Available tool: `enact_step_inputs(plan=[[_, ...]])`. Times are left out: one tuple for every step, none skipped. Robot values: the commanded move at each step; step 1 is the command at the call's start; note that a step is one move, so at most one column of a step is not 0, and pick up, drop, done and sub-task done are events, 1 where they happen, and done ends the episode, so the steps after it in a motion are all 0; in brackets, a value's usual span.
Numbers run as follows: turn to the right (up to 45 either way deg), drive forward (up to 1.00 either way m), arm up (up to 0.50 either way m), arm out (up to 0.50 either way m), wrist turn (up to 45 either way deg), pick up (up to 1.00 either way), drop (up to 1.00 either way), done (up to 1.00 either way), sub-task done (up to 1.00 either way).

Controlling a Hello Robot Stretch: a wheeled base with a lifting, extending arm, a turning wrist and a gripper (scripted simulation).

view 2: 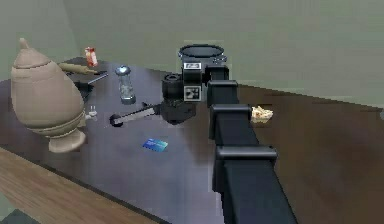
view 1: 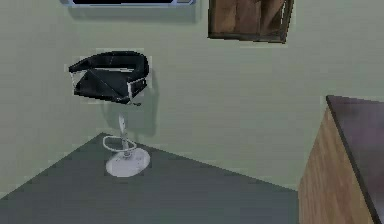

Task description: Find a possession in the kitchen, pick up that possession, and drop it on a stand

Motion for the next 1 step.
enact_step_inputs(plan=[[0.0, 0.00, 0.00, 0.00, 21.0, 0.00, 0.00, 0.00, 0.00]])
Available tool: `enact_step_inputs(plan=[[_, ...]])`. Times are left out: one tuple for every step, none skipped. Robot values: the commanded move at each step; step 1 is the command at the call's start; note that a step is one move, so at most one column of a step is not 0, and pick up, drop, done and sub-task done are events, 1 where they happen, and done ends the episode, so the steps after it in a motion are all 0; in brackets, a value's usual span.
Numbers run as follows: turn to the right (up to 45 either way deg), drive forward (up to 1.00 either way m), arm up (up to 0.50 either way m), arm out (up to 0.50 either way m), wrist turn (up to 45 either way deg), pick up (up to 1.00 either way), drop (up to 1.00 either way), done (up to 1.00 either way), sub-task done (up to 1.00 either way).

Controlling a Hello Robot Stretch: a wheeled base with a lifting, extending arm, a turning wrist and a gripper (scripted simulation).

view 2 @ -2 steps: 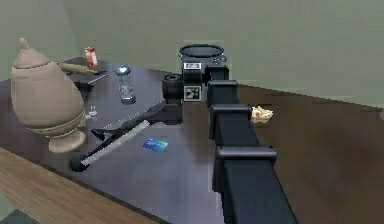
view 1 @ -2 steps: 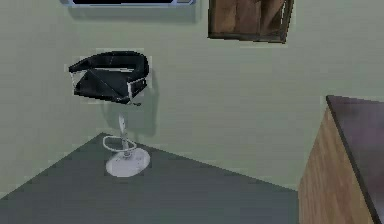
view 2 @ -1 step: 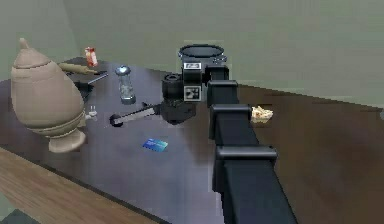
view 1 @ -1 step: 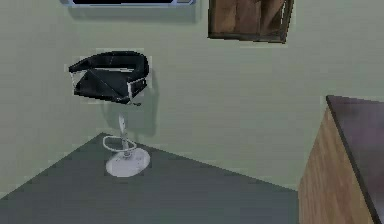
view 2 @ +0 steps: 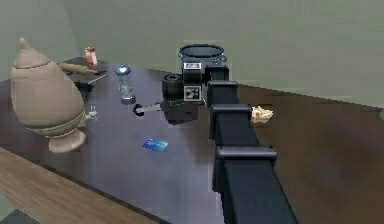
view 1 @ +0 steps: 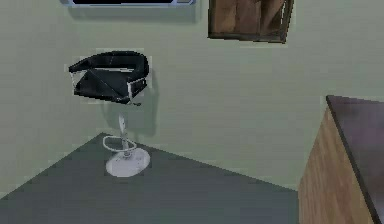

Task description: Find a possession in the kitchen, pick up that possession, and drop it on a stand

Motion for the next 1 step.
enact_step_inputs(plan=[[0.0, 0.00, -0.16, 0.00, 0.0, 0.00, 0.00, 0.00, 0.00]])
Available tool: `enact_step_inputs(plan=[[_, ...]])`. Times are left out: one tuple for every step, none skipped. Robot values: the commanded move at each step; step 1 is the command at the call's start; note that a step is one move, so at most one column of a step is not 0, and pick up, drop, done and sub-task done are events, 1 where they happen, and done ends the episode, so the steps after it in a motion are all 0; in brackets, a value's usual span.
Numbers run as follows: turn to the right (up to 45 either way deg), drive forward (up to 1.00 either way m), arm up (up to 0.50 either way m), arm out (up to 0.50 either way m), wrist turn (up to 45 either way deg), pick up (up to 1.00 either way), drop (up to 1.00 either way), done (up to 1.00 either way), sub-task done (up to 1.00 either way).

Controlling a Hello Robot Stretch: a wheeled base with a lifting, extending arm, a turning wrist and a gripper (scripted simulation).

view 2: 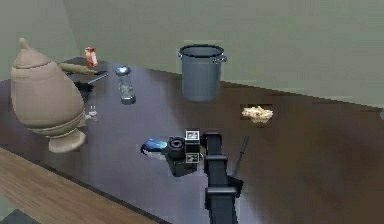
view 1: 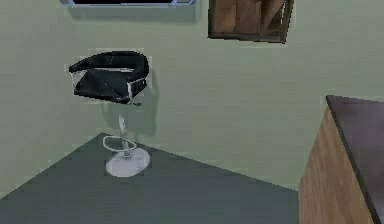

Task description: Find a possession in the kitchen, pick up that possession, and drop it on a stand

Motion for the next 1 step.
enact_step_inputs(plan=[[0.0, 0.00, 0.00, 0.00, 0.0, 1.00, 0.00, 0.00, 0.00]])
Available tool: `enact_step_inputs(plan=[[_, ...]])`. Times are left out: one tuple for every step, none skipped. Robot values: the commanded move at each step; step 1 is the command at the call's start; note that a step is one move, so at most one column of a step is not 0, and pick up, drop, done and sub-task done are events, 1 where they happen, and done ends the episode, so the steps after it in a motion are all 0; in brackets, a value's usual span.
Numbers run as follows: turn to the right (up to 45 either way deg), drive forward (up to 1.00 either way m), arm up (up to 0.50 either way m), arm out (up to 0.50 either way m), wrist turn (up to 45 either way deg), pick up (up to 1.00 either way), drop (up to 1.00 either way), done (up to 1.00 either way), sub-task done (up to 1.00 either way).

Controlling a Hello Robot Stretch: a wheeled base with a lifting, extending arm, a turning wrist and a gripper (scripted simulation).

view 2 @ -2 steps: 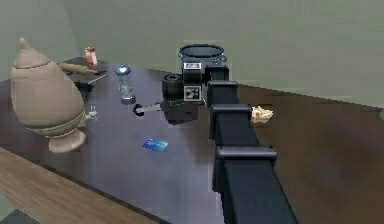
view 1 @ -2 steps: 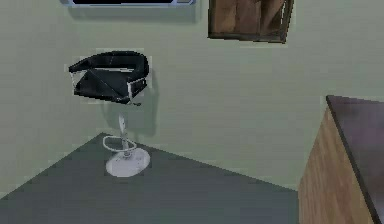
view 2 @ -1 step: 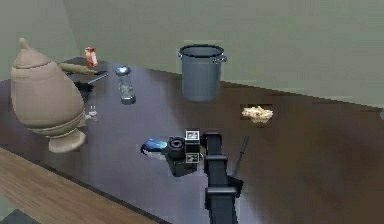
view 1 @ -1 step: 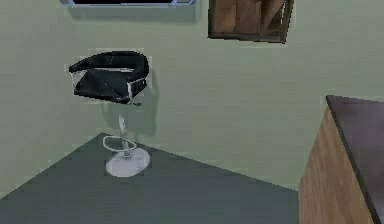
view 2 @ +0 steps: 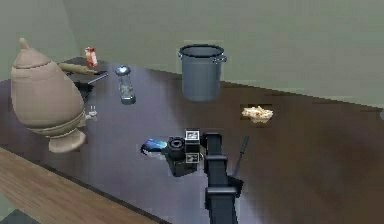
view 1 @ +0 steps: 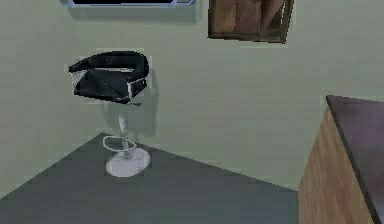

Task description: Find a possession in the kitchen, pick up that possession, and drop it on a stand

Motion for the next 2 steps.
enact_step_inputs(plan=[[0.0, 0.00, 0.10, 0.00, 0.0, 0.00, 0.00, 0.00, 0.00], [0.0, 0.00, 0.06, 0.00, 0.0, 0.00, 0.00, 0.00, 0.00]])
